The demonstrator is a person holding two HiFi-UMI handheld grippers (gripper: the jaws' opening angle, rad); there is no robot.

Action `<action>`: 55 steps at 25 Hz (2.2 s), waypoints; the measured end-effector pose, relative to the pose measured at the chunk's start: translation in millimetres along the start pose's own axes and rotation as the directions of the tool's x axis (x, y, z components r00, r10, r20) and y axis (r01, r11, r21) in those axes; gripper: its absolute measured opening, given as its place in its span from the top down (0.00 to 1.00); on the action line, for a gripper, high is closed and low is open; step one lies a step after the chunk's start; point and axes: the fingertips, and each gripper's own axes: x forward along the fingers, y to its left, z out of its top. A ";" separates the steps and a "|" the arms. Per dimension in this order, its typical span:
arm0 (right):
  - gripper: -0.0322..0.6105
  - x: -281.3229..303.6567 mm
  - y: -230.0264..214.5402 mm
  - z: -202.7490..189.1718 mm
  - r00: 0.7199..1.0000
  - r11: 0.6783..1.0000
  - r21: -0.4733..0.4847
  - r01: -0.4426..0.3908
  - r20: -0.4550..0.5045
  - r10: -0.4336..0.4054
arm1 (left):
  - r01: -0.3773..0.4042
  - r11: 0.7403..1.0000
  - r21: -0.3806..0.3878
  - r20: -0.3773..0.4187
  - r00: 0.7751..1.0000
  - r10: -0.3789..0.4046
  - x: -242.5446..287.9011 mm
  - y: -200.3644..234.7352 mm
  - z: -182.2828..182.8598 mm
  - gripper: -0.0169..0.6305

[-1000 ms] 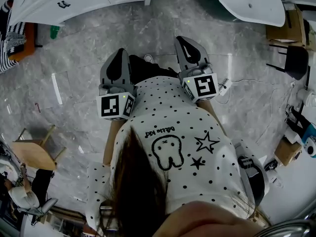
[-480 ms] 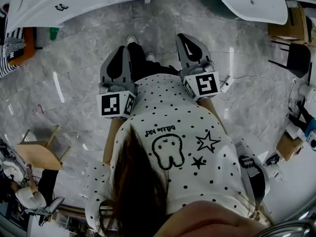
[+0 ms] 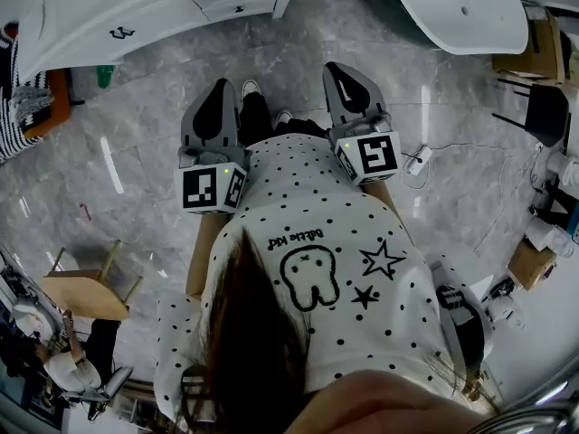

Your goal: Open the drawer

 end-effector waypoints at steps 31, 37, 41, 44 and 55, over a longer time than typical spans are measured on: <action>0.93 109.7 -41.2 22.0 0.999 1.000 0.006 0.006 -0.043 -0.006 | -0.050 0.998 -0.043 -0.021 0.999 0.049 91.3 77.1 25.0 0.97; 0.93 143.0 -108.2 19.1 0.999 1.000 0.004 -0.017 -0.029 0.017 | -0.107 0.992 -0.063 0.018 0.994 0.108 156.7 80.7 33.5 0.97; 0.93 155.3 -110.6 31.2 0.999 0.999 -0.024 -0.039 -0.012 0.039 | -0.141 0.989 -0.038 0.053 0.988 0.142 158.7 94.2 48.6 0.97; 0.93 164.9 -104.7 38.8 0.998 0.997 -0.040 -0.063 -0.012 0.062 | -0.193 0.980 -0.044 0.087 0.977 0.196 151.5 114.6 60.5 0.97; 0.93 181.4 -102.4 42.0 0.998 0.997 -0.052 -0.055 -0.040 0.053 | -0.228 0.972 -0.061 0.090 0.968 0.233 152.2 145.2 69.9 0.97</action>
